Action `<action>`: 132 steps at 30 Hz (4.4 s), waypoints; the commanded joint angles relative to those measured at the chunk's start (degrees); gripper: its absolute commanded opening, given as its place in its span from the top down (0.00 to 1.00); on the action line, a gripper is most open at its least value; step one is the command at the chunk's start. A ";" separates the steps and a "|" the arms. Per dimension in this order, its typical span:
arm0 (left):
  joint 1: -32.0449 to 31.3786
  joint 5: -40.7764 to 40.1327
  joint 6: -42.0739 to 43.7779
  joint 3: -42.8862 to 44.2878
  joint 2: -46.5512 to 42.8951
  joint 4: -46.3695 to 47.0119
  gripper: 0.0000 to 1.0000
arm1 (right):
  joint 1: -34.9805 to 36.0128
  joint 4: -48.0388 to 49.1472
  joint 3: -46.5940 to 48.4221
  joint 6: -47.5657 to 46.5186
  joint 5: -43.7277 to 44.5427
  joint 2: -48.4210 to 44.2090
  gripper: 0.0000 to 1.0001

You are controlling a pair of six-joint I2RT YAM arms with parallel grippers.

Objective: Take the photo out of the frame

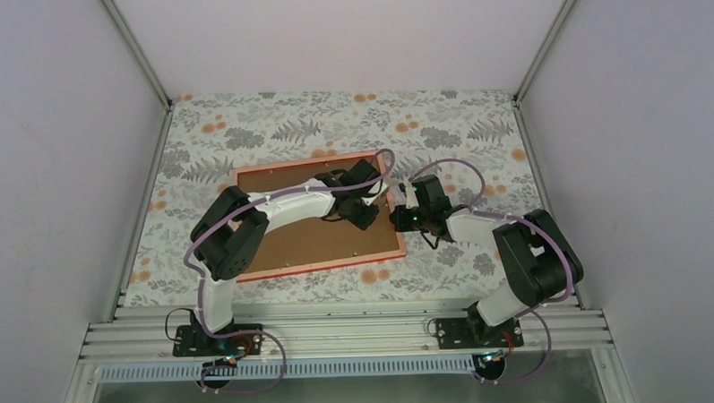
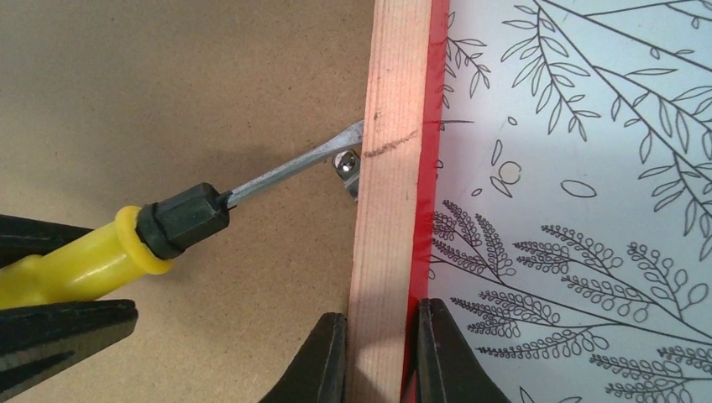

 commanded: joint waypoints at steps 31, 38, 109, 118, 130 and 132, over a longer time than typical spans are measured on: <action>-6.09 -3.03 0.43 -1.76 -1.93 -8.37 0.98 | 0.41 -2.06 -0.35 -1.60 2.73 1.33 0.96; -6.05 -3.12 -3.74 -4.08 -4.87 -4.30 0.98 | 0.36 -1.95 -0.46 -1.61 2.64 1.14 0.96; -2.69 -0.13 15.99 2.66 4.25 -9.25 0.98 | -3.75 -4.11 6.63 -5.37 -5.92 4.38 0.96; -3.42 0.08 18.14 1.39 4.39 -10.74 0.98 | -6.33 -3.11 8.01 -7.36 -7.83 5.69 0.96; -4.29 -2.07 19.15 0.12 2.58 -10.72 0.98 | -7.46 -3.22 12.38 -11.67 -10.37 11.00 0.96; -4.01 -3.55 18.60 0.04 1.53 -10.72 0.98 | -7.57 -3.13 12.32 -11.75 -10.24 10.79 0.96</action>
